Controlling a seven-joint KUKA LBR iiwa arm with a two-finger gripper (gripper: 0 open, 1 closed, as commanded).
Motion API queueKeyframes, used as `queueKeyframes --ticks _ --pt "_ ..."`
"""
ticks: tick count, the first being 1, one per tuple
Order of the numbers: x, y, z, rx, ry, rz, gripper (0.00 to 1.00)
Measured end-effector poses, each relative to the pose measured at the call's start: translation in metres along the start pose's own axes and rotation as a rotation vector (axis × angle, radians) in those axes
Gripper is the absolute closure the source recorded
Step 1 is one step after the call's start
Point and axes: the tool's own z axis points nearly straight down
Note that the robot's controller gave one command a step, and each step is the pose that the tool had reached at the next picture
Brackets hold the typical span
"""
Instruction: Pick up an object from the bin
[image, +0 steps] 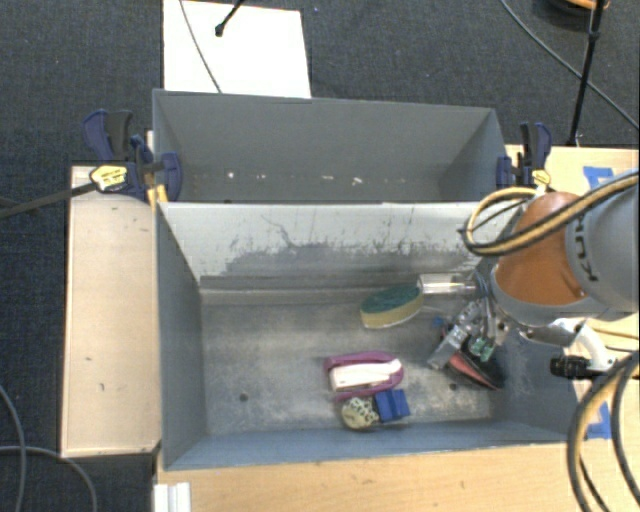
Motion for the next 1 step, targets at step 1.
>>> queueKeyframes --ticks 1 --pt "-0.0013 0.0009 -0.0618 -0.004 -0.008 -0.005 1.0"
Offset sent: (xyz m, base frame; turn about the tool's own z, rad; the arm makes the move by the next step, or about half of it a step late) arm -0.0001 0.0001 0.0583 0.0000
